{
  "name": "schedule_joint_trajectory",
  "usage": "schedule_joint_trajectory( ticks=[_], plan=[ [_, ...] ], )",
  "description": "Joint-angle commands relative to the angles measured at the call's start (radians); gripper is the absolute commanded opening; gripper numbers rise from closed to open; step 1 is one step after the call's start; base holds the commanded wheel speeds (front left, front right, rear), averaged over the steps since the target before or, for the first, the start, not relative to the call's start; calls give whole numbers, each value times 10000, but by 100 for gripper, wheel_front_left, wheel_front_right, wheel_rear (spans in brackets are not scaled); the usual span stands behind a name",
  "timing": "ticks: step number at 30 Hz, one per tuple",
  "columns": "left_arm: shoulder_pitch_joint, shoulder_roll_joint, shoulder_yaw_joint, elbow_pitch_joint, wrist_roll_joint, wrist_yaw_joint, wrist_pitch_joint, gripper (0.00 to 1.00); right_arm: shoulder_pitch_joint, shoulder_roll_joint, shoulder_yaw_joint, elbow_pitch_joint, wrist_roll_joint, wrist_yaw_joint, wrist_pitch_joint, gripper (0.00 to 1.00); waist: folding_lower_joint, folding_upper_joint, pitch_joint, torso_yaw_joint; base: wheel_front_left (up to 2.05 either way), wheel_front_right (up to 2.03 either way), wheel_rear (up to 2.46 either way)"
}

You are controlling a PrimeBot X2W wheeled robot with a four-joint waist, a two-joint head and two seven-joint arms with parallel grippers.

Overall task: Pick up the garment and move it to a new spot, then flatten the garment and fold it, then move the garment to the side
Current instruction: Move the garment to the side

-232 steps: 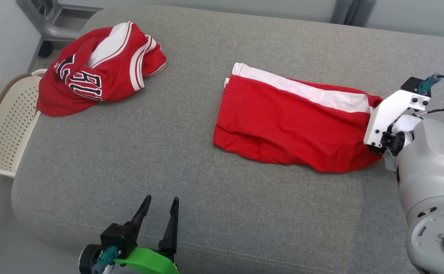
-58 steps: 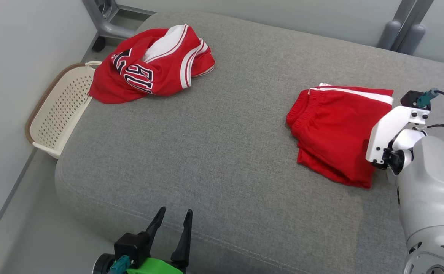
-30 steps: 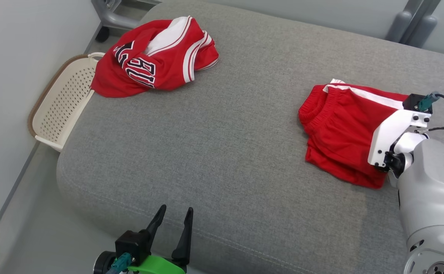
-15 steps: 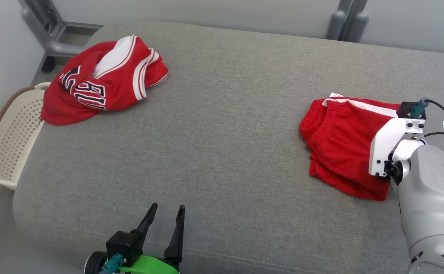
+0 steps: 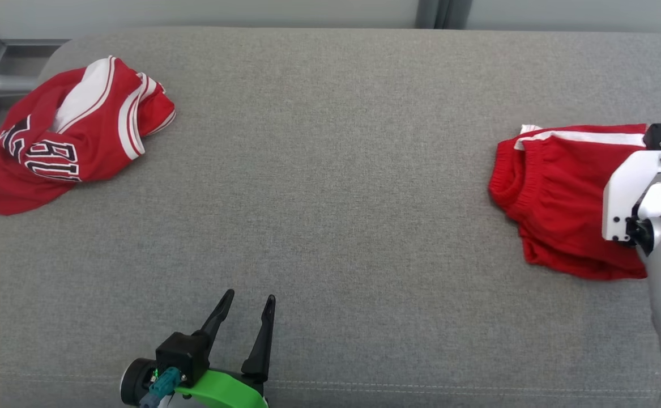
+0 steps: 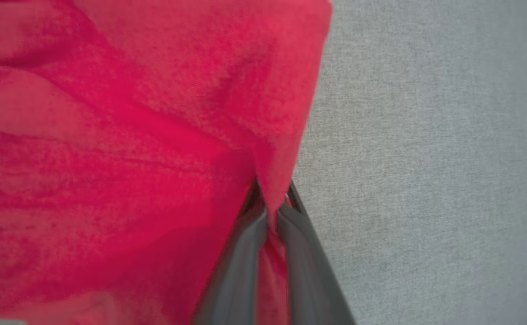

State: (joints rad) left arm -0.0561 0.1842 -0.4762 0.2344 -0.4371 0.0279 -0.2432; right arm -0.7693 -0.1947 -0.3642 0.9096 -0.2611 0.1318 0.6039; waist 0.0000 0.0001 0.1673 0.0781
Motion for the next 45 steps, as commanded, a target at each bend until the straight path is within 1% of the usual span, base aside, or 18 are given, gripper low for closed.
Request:
schedule_joint_trajectory(
  ticks=[1, 5, 10, 16, 19, 20, 24, 28, 33, 34, 35, 36, 41, 42, 45],
  plan=[
    [-204, 149, 14, -63, 81, 60, 40, 100, 52, -225, 88, -152, 121, -22, 36, 0, 0, -1, 386, -258, 0, 0, 0],
    [-266, 348, 25, -271, 157, 93, 184, 100, 134, -812, 219, -649, 99, -22, -97, 0, 0, -1, 775, -326, 0, 0, 0],
    [-438, 549, 15, -616, 259, 148, 363, 100, 187, -1503, 6, -1218, -156, -22, -249, 0, 0, -1, 1330, -247, 0, 0, 0],
    [-530, 842, 65, -1059, 394, 272, 587, 100, -26, -1965, -559, -1730, -484, -22, -737, 0, 0, -1, 1892, -115, 0, 0, 0],
    [-568, 965, 65, -1299, 419, 319, 677, 100, 4, -2168, -904, -1852, -832, -22, -867, 0, 0, -1, 2161, 8, 0, 0, 0],
    [-602, 1039, 79, -1464, 473, 369, 718, 100, -31, -2339, -1138, -1996, -1091, -22, -1036, 0, 0, -1, 2347, 87, 0, 0, 0],
    [-628, 1116, 93, -1728, 514, 448, 726, 100, -90, -2517, -1623, -2299, -1564, -22, -1416, 0, 0, -1, 2638, 187, 0, 0, 0],
    [-666, 1165, 100, -1916, 553, 514, 686, 100, 65, -2804, -1677, -2446, -2136, -22, -1824, 0, 0, -1, 2805, 245, 0, 0, 0],
    [-719, 1255, 125, -2130, 662, 593, 604, 100, 147, -2987, -1916, -2418, -2365, -22, -2374, 0, 0, -1, 2895, 292, 0, 0, 0],
    [-731, 1266, 134, -2178, 669, 614, 594, 100, 183, -2977, -1952, -2383, -2431, -22, -2506, 8, 0, -1, 2919, 295, 0, 0, 0],
    [-742, 1289, 140, -2217, 676, 623, 595, 100, 205, -2931, -1957, -2354, -2494, -22, -2665, 78, 0, -1, 2933, 292, 0, 0, 0],
    [-753, 1309, 149, -2255, 683, 628, 603, 100, 179, -2879, -2050, -2334, -2534, -22, -2789, 100, 0, -1, 2942, 286, 0, 0, 0],
    [-809, 1269, 116, -2283, 665, 671, 576, 100, 72, -2598, -2204, -2158, -2791, -22, -3368, 100, 0, -1, 2832, 259, 0, 0, 0],
    [-813, 1217, 85, -2217, 610, 652, 562, 100, -5, -2430, -2217, -2142, -2741, -22, -3675, 100, 0, -1, 2695, 262, 0, 0, 0],
    [-816, 1131, 59, -2099, 531, 618, 470, 100, 43, -2114, -2228, -2084, -2672, -22, -4031, 100, 0, -1, 2377, 288, 0, 0, 0]
  ],
)
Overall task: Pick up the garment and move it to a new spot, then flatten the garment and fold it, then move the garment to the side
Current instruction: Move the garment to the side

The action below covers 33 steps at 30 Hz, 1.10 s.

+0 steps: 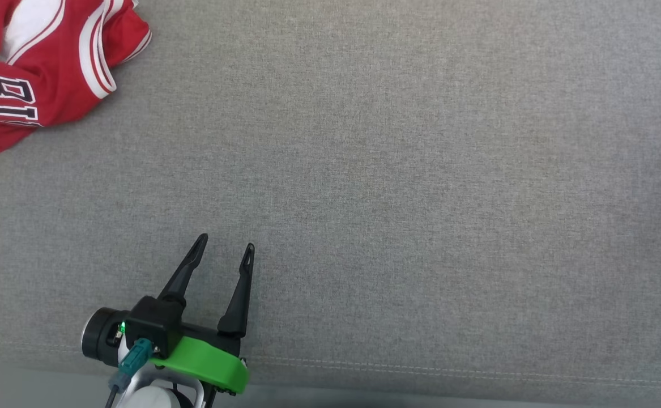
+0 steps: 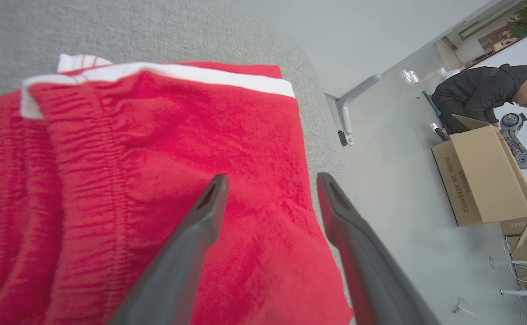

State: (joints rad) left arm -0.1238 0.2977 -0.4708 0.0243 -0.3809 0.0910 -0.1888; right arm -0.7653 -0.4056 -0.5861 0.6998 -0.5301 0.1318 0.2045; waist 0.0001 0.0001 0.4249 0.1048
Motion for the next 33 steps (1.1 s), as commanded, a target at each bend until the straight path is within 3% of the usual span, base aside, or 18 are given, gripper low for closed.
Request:
schedule_joint_trajectory(
  ticks=[1, 8, 19, 27, 33],
  plan=[
    [-136, -47, -5, 45, -54, -25, -99, 100, 70, 73, -8, 19, 50, -22, -137, 100, -1, -1, -344, 36, 0, 0, 0],
    [19, -297, -99, 524, -206, -35, -337, 100, 532, 471, 170, 513, 987, -22, -1295, 100, -1, -1, -1509, 165, 0, 0, 0],
    [733, -440, 490, 1038, -579, 671, -430, 100, 1685, 1240, 2059, 1428, 3371, -20, -3341, 100, -1, -1, -3616, 115, 0, 0, 0],
    [1126, -177, 677, 1190, -820, 866, -128, 100, 2707, 1912, 3758, 549, 5116, -20, -3815, 100, -1, -1, -4641, -15, 0, 0, 0],
    [1178, -109, 751, 1323, -652, 1084, -281, 100, 3679, 2295, 4364, -533, 6053, -20, -3696, 100, -1, -1, -4945, -35, 0, 0, 0]
  ],
)
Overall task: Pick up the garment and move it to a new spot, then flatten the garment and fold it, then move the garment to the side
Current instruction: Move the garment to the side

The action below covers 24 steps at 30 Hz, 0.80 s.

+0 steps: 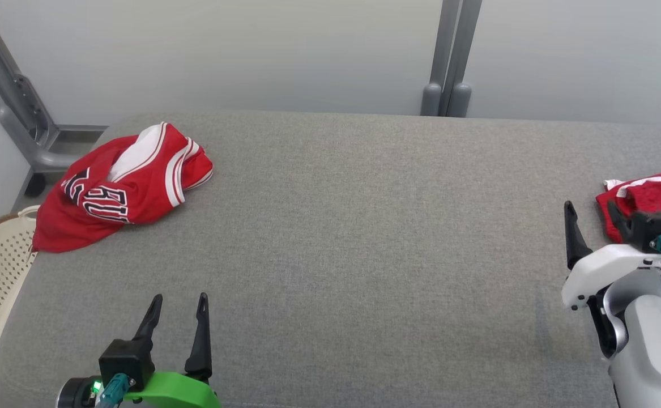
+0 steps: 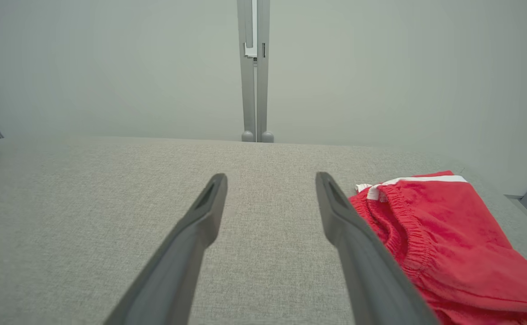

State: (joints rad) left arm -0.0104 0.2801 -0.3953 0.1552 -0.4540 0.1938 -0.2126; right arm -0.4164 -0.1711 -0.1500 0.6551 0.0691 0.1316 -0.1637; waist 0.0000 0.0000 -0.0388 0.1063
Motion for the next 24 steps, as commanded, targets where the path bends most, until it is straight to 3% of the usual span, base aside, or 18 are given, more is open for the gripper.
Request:
schedule_joint_trajectory(
  ticks=[1, 12, 24],
  plan=[
    [33, 70, -19, 49, 84, 79, -59, 100, 374, 36, 64, -292, 193, -18, 16, 100, 0, 0, -355, -47, 0, 0, 0],
    [340, 183, 205, 347, -113, 142, -230, 100, 2509, 961, 965, -2107, 230, -17, 511, 100, 0, 0, -904, -169, 0, 0, 0],
    [377, 214, -176, 707, 53, -738, -462, 100, 3865, 1201, 817, -3302, 727, -17, 703, 100, 0, 0, -1030, -405, 0, 0, 0]
  ],
)
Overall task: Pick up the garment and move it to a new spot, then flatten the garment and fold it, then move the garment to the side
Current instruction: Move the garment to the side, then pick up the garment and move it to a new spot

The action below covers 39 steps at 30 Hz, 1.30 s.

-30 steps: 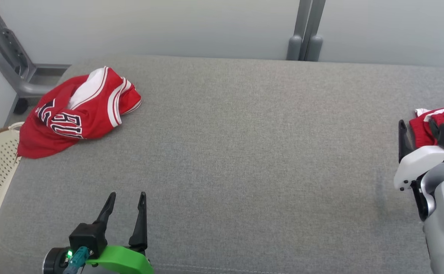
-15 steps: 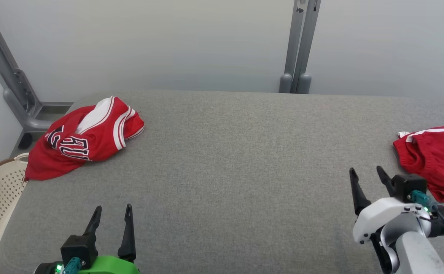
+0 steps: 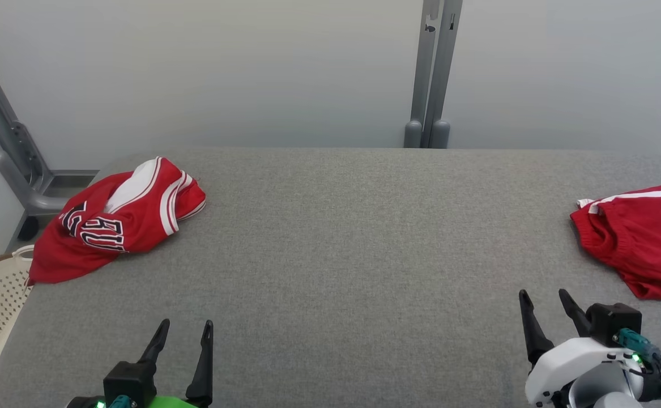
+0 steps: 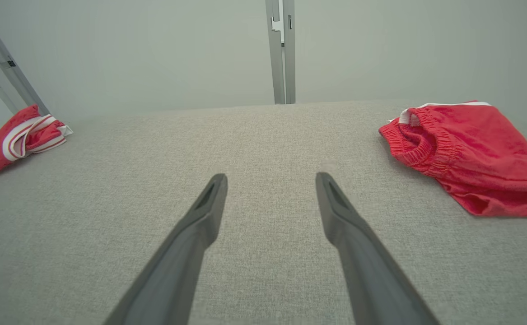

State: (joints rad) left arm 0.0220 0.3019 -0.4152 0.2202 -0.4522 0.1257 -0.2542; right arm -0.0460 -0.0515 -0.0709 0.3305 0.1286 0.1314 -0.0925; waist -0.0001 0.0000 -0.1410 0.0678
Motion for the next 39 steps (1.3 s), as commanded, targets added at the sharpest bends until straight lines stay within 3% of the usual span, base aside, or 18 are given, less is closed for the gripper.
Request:
schedule_joint_trajectory(
  ticks=[1, 10, 28, 39],
  plan=[
    [61, -26, 44, 124, 33, -109, -63, 100, 239, 2, 53, -94, 225, -15, -25, 100, 1, 0, -9, -42, 0, 0, 0],
    [194, -305, 590, 261, 80, -378, -116, 100, 610, -2, 351, -169, 850, -15, -216, 100, 1, 0, 57, -236, 0, 0, 0],
    [328, -656, 1367, 151, 781, -866, -108, 100, 516, 0, 483, -308, 727, -15, -203, 100, 1, 0, 110, -304, 0, 0, 0],
    [342, -831, 1652, 275, 973, -988, -109, 100, 661, -1, 602, -345, 907, -15, -247, 100, 1, 0, 179, 26, 0, 0, 0]
  ],
)
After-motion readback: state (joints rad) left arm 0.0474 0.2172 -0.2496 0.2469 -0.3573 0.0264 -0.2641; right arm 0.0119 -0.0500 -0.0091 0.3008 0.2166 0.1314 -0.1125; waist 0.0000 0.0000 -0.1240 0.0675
